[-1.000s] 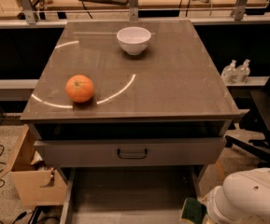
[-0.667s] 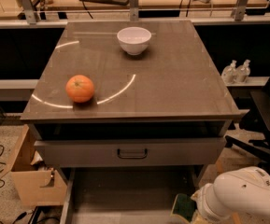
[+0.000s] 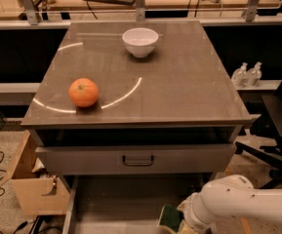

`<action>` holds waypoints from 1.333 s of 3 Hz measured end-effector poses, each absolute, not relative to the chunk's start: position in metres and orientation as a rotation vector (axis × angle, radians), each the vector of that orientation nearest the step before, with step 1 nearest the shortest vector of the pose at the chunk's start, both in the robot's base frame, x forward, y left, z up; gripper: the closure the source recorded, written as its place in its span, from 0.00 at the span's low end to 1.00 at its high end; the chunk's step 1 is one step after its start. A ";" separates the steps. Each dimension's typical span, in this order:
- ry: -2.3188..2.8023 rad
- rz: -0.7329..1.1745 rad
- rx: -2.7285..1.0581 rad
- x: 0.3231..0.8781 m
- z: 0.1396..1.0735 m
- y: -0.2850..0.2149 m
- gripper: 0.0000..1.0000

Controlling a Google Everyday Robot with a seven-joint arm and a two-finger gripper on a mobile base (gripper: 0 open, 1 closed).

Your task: Place sponge into middle drawer

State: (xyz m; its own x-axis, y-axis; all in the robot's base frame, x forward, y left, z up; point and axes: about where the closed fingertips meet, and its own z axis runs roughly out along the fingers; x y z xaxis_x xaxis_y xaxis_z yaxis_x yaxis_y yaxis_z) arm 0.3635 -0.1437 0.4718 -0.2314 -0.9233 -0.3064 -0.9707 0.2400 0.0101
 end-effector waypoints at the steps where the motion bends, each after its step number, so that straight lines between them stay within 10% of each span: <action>1: 2.281 0.344 -1.807 0.364 0.447 -0.123 1.00; 4: 2.409 0.385 -1.818 0.358 0.385 -0.107 1.00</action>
Offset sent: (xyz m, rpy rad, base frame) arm -0.0006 0.0361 -0.0756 -0.0722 0.1331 0.0121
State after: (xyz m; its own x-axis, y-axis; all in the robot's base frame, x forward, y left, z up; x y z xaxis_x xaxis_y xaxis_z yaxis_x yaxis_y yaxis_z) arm 0.3583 -0.1068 0.3849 -0.2825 -0.9315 -0.2291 -0.9565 0.2555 0.1408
